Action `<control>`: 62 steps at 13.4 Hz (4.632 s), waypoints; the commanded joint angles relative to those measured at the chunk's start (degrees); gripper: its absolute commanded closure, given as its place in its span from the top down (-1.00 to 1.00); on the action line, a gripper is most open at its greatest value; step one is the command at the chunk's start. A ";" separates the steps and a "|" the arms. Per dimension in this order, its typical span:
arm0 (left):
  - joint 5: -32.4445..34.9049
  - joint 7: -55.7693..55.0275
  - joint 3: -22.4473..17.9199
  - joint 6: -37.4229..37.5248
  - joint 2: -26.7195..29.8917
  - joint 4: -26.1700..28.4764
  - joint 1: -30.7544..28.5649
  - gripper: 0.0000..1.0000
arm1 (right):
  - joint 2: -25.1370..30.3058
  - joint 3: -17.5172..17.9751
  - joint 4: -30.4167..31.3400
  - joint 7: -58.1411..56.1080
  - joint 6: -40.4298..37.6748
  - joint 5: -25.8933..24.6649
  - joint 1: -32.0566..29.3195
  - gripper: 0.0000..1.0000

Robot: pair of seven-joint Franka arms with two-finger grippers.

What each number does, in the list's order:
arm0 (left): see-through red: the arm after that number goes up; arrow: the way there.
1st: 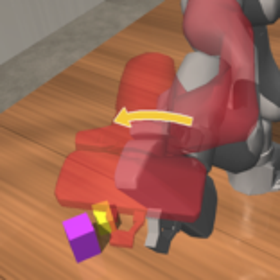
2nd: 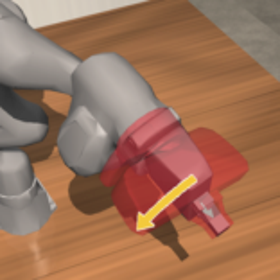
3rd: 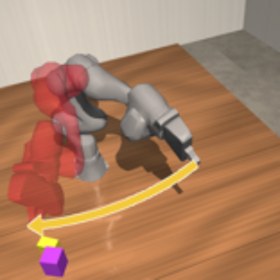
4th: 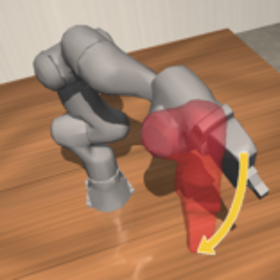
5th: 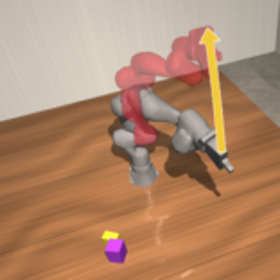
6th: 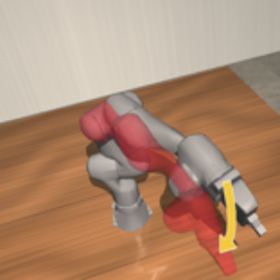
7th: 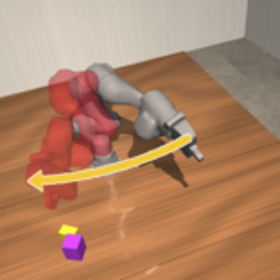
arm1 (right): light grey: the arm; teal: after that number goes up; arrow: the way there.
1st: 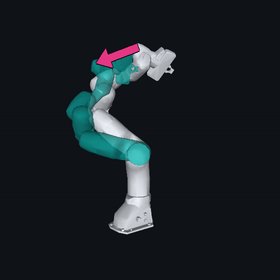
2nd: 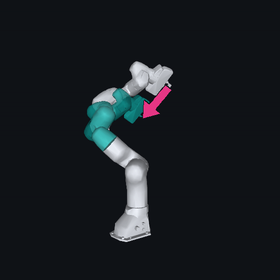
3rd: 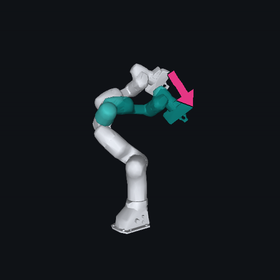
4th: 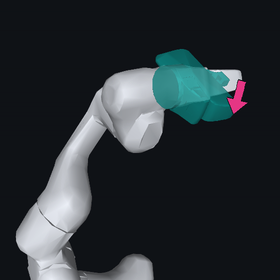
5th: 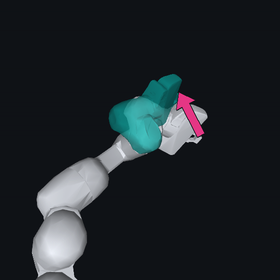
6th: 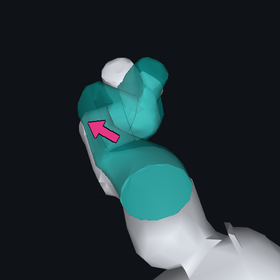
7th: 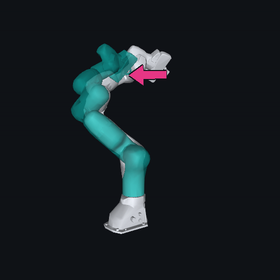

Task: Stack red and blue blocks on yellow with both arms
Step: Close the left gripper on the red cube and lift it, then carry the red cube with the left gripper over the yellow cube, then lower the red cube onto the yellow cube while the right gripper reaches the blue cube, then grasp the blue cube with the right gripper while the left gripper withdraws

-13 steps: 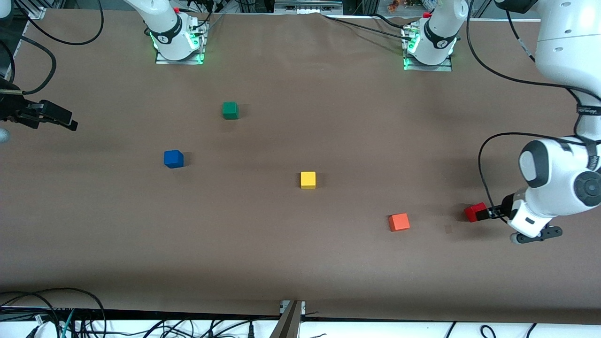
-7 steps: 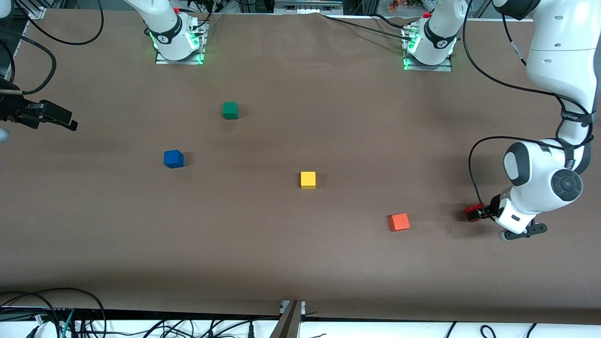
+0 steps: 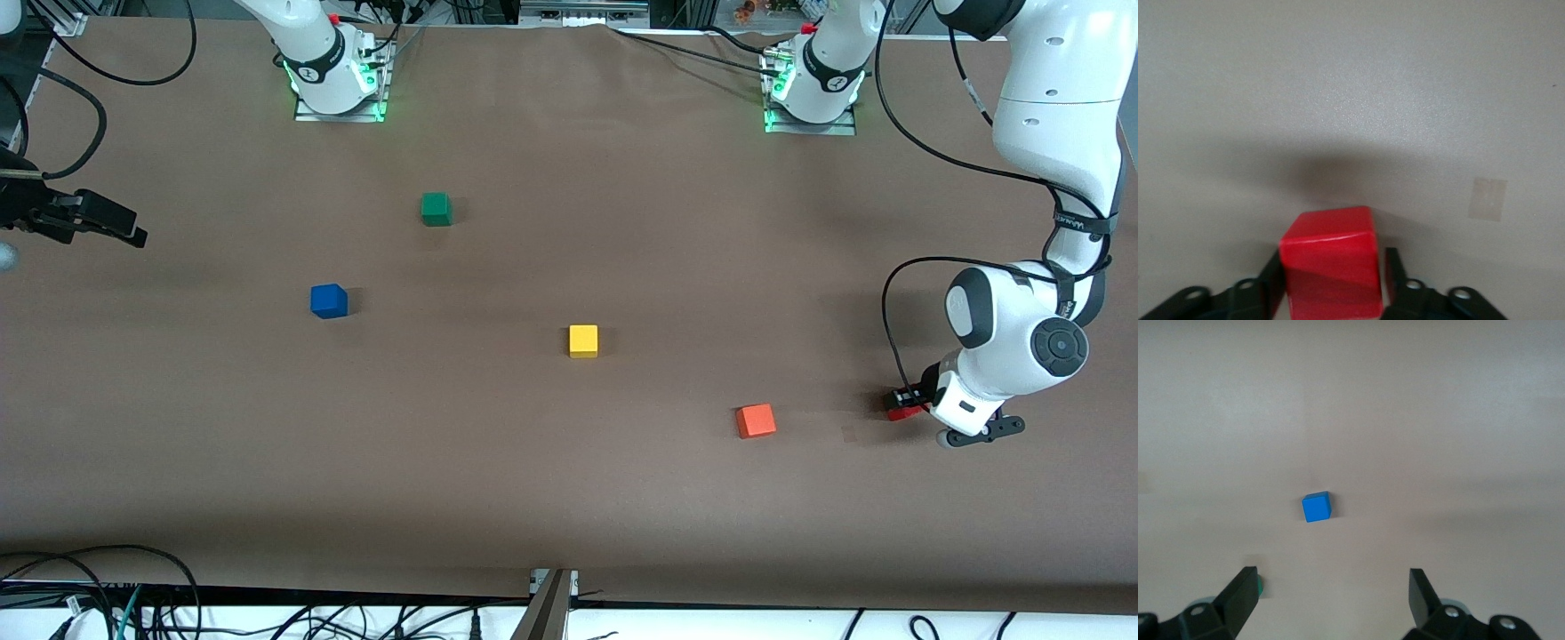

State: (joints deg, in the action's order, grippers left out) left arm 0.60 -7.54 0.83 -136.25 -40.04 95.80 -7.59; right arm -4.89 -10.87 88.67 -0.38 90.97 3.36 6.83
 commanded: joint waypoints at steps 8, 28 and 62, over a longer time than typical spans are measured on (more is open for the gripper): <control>1.25 -1.16 6.46 8.96 4.45 -7.09 5.73 -1.00 | -0.03 0.76 -0.77 0.20 -0.88 -0.99 0.11 0.99; 0.81 -31.92 6.46 18.74 -9.78 -28.37 41.43 -1.00 | -7.50 0.41 -1.13 -5.42 0.00 -2.31 1.96 0.99; 0.81 -32.19 6.46 34.53 -8.57 -40.67 33.90 1.00 | -13.56 8.76 47.13 -3.93 65.92 1.56 2.93 0.29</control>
State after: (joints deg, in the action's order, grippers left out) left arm 0.64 -39.97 6.40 -107.97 -49.66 59.79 30.75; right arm -19.61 -2.41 134.62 -3.87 156.08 4.30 9.97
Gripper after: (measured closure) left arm 0.000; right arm 0.260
